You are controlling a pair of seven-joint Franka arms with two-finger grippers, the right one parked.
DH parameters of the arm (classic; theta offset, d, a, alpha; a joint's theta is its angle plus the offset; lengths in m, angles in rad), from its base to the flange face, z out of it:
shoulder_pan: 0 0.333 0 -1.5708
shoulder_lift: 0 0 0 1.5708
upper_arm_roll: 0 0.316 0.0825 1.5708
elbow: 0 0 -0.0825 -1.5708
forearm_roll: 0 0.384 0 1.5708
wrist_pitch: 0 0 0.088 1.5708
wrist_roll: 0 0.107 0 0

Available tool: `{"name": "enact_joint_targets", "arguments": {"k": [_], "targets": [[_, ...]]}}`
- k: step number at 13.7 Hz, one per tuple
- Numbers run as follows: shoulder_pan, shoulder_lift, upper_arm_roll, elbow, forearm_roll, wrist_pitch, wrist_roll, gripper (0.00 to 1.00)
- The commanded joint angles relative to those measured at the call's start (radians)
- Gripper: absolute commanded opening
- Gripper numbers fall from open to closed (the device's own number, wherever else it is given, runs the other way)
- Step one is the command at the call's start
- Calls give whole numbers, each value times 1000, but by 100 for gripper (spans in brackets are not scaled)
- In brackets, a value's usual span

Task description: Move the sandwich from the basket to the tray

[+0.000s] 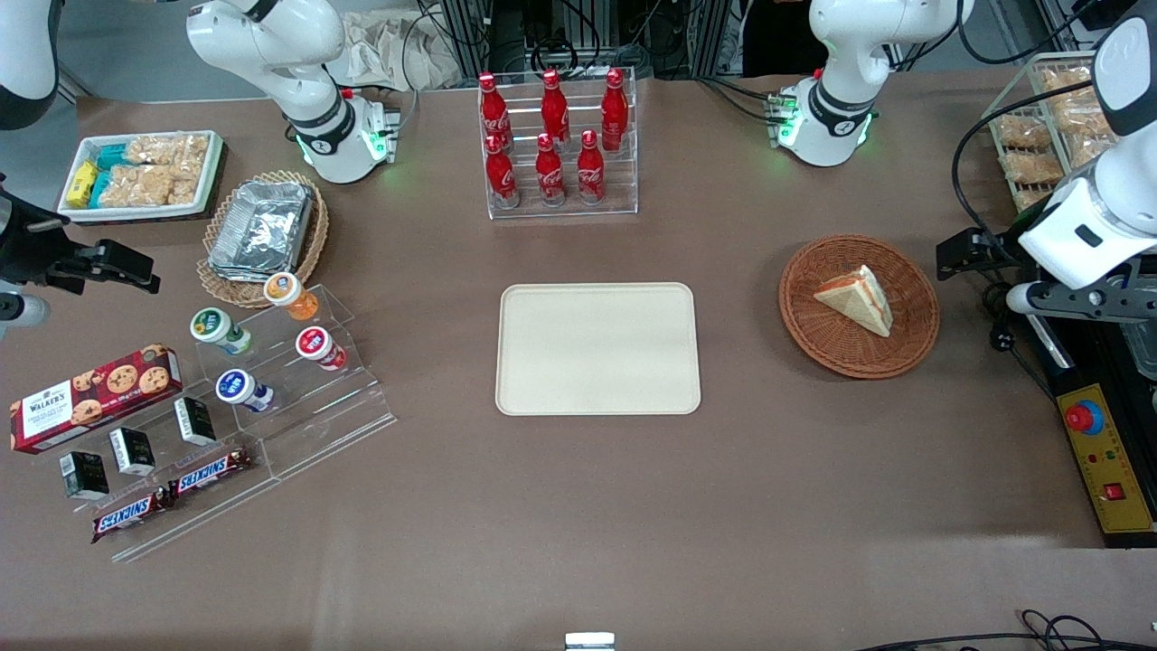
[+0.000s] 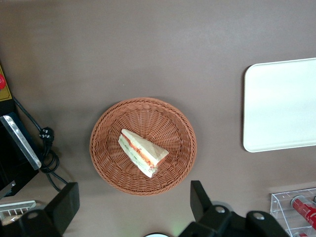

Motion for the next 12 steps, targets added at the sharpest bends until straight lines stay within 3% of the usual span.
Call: {"name": "enact_joint_targets", "arguments": {"k": [1, 12], "targets": [[5, 11, -4, 24, 8, -1, 15, 100], [8, -27, -3, -30, 7, -12, -3, 100]]}}
